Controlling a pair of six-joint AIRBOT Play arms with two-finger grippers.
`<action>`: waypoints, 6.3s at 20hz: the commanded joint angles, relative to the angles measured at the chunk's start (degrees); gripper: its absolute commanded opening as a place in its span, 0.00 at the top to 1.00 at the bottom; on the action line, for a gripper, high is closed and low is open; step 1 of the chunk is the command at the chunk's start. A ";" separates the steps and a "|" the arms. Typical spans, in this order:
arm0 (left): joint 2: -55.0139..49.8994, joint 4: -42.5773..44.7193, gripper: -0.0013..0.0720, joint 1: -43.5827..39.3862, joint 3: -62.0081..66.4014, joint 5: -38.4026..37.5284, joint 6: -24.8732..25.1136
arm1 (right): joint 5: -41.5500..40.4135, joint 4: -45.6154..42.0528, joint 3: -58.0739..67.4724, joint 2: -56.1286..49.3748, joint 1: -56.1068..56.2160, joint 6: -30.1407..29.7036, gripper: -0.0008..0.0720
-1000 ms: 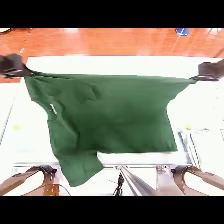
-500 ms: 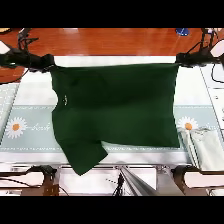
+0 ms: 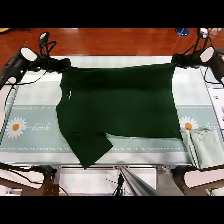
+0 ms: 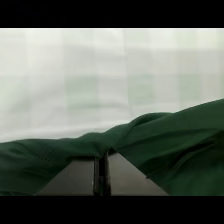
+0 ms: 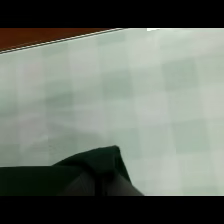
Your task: Fold the shirts.
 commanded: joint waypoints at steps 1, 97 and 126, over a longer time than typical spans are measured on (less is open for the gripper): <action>-0.70 -0.04 0.94 -0.04 0.55 -2.47 0.24 | 2.99 0.20 -0.02 -0.24 -0.55 0.52 0.95; 22.38 -17.64 0.94 9.73 -23.71 -12.74 6.67 | 1.11 27.30 -23.28 16.61 -7.91 -18.08 0.95; -2.91 -22.12 0.46 12.90 -6.36 -28.72 6.91 | 20.72 23.91 -10.69 3.91 -23.32 -15.87 0.17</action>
